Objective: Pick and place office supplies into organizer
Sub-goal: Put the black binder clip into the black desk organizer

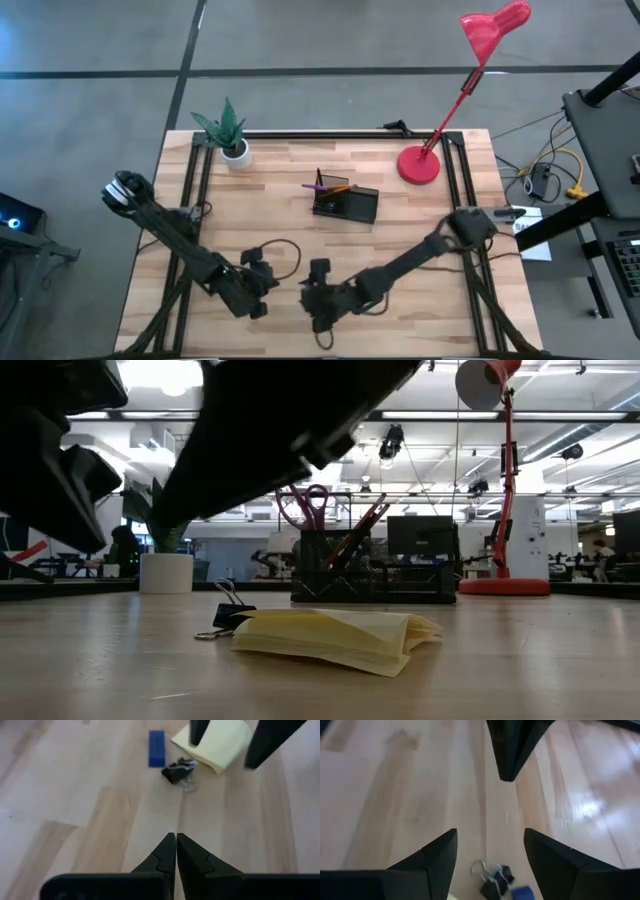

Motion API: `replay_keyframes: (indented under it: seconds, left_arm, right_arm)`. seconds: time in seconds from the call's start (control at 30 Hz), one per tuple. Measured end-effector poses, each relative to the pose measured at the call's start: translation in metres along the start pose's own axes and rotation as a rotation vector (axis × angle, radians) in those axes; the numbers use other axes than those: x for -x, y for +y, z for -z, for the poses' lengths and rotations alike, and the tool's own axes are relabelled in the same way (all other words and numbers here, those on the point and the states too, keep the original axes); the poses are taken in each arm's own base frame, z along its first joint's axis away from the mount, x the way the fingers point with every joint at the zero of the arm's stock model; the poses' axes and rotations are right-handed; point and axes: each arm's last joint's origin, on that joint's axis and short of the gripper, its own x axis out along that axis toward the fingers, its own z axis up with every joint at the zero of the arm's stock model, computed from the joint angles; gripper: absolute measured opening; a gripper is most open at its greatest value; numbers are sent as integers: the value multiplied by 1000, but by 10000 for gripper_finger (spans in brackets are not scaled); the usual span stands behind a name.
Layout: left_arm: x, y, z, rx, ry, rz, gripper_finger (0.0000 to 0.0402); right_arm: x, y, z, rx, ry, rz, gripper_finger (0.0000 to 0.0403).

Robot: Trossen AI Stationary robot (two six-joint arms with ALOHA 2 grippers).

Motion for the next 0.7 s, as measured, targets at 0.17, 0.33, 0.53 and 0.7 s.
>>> replay_keyframes:
  seconds: [0.17,0.33,0.53,0.7]
  left_arm:
    - [6,-6,3,-21,-11,31,0]
    - [12,-10,3,-70,-29,59,0]
    - [12,-9,4,-70,-33,57,0]
    - [12,-7,5,-71,-40,47,0]
  right_arm:
    - [-19,13,0,-39,52,161,219]
    - [-27,18,-1,-65,108,253,219]
    - [-26,24,2,-89,230,249,219]
    - [-25,22,2,-102,243,258,219]
